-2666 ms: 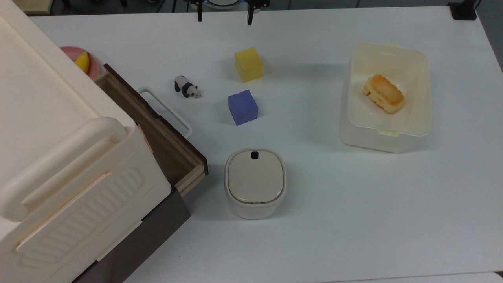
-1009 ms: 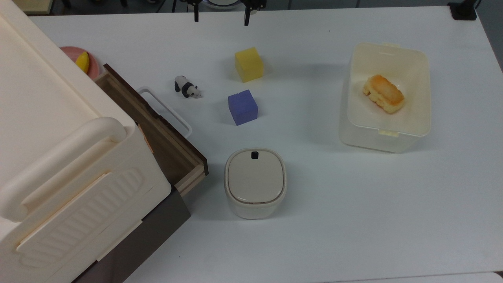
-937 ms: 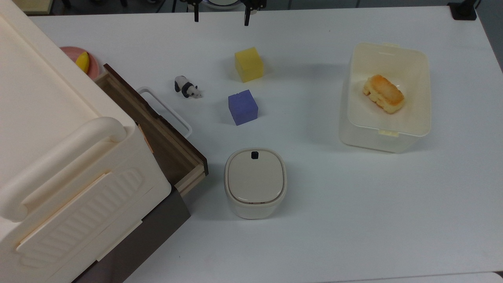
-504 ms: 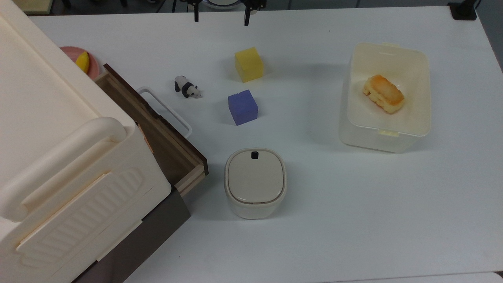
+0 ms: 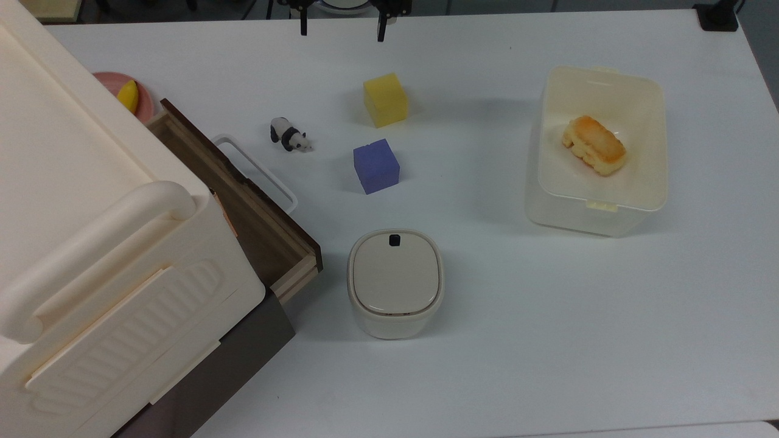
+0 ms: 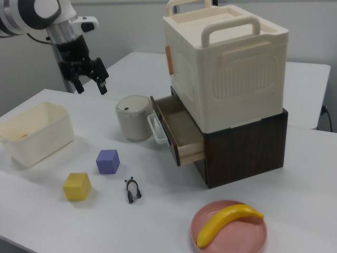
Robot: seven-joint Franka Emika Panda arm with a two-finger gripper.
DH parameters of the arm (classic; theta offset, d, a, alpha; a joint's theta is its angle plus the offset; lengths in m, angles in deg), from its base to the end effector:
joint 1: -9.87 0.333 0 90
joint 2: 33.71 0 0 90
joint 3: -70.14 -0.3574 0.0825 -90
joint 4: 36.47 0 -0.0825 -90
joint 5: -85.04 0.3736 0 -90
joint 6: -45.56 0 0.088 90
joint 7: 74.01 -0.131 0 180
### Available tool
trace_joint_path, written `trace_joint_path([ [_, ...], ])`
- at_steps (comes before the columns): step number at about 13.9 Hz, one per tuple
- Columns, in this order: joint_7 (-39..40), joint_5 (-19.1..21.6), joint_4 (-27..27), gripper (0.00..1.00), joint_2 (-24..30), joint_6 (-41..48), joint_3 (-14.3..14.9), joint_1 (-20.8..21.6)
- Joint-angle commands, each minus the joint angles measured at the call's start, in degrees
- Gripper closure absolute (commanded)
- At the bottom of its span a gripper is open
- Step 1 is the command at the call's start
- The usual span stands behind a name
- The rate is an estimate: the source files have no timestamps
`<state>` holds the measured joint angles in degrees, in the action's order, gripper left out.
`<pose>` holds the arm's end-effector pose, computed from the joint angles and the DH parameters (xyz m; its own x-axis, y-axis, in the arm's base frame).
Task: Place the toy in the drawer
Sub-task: 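Move the open gripper down toward the black-and-white panda toy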
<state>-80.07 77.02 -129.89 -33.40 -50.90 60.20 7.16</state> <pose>0.5514 0.0533 0.6285 0.9967 0.0369 0.0717 0.0270 -0.9907 0.1334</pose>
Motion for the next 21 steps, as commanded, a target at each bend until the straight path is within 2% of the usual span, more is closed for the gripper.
trace_joint_path([
  [1,1.0,-1.4,-5.0,0.0,0.8,-2.9,-0.1,-0.1],
  [4,1.0,-2.5,-7.7,0.0,0.0,-3.7,-0.1,-0.1],
  [7,1.2,-4.7,-11.3,0.0,-1.3,-8.3,0.0,-1.1],
  [9,1.3,-5.6,-15.5,0.0,-1.1,-13.2,-0.1,-1.7],
  [12,1.3,-6.7,-21.5,0.0,1.5,-18.6,-0.1,-1.9],
  [16,1.8,-6.7,-28.3,0.0,7.4,-18.8,-0.1,-1.8],
  [21,2.0,-6.7,-33.6,0.0,8.4,-21.0,-0.1,-1.9],
])
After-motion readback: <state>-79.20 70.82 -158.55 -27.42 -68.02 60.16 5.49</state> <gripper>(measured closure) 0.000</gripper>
